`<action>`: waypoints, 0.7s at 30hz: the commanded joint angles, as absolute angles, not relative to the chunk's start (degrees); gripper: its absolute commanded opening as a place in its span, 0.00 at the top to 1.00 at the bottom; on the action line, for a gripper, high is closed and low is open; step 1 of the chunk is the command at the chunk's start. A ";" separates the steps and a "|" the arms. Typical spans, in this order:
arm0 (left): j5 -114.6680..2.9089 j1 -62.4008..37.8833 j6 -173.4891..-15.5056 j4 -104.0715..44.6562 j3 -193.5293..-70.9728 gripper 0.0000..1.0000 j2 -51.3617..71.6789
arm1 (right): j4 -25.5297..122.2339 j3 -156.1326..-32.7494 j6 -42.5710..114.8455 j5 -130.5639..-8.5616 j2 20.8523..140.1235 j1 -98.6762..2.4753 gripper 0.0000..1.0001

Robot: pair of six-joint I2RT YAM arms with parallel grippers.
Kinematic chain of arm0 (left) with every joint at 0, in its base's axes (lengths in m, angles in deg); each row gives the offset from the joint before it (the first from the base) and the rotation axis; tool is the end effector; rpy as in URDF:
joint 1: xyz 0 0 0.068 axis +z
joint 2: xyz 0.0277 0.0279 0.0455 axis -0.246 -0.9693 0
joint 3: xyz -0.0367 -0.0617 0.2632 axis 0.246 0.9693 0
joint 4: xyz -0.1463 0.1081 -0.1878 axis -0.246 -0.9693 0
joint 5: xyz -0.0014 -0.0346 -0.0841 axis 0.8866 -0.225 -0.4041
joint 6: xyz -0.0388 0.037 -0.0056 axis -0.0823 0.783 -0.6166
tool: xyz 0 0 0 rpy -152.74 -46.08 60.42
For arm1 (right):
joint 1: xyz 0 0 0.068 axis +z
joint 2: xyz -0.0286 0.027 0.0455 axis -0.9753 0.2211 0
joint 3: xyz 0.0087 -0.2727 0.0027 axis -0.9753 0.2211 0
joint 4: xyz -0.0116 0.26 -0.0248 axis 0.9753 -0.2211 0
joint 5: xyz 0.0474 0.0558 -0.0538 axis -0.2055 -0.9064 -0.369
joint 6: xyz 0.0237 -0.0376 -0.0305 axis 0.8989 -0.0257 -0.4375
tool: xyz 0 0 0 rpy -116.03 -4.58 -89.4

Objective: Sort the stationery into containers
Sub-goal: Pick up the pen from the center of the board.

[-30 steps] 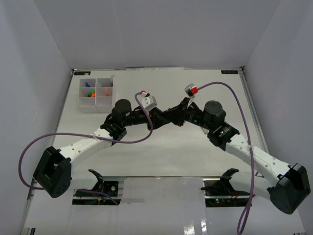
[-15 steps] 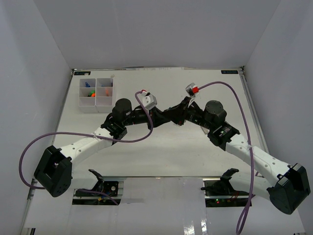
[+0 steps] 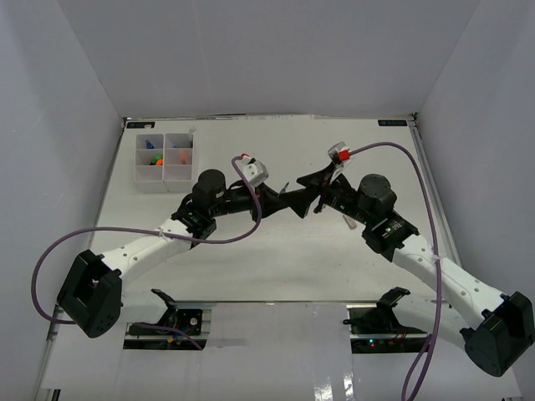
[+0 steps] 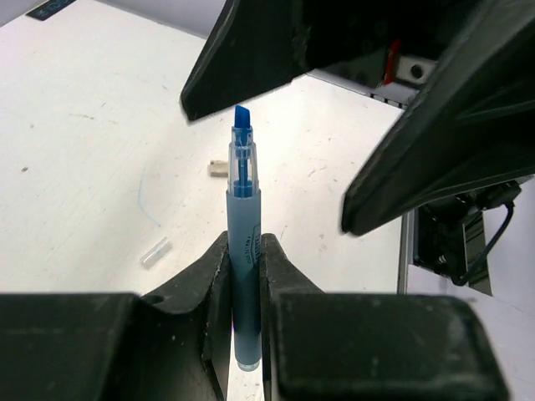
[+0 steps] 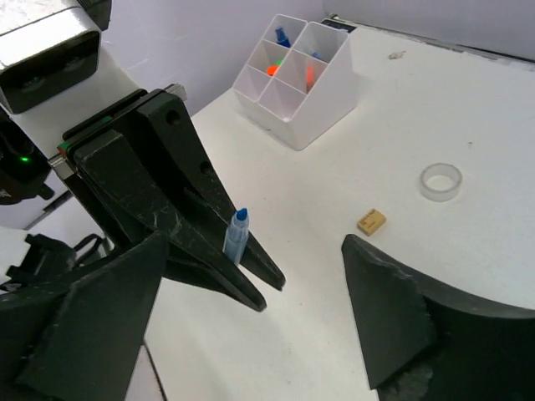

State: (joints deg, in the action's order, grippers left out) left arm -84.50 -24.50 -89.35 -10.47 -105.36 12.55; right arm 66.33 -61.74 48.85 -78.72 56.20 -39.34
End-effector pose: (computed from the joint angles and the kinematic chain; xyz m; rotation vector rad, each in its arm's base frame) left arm 0.2124 -0.1979 0.2937 0.9684 1.5052 -1.1171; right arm 0.1795 0.1527 0.3406 -0.4974 1.5215 1.0126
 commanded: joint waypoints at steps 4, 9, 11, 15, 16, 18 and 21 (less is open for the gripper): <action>-74.72 -23.20 -91.00 -15.63 -104.11 1.00 14.82 | 59.59 -61.26 44.79 -69.68 50.66 -41.19 0.08; -70.21 -19.43 -92.76 -28.18 -111.05 1.00 11.30 | 55.72 -60.47 41.90 -59.83 48.63 -42.07 0.10; -68.90 -18.20 -92.76 -31.26 -112.81 1.00 11.21 | 52.05 -61.69 39.17 -57.11 49.94 -42.25 0.09; -68.10 -13.11 -92.50 -35.06 -112.99 1.00 12.87 | 45.18 -64.77 35.48 -55.24 54.41 -42.33 0.07; -67.92 -12.31 -92.32 -35.76 -112.82 1.00 13.40 | 43.95 -65.47 34.78 -55.42 56.86 -42.25 0.06; -67.05 -10.82 -91.10 -37.52 -112.03 1.00 14.89 | 39.91 -68.10 31.53 -57.43 59.95 -42.25 0.04; -65.73 -10.46 -89.69 -37.70 -110.27 1.00 16.92 | 33.25 -72.66 26.72 -59.10 67.41 -42.25 0.01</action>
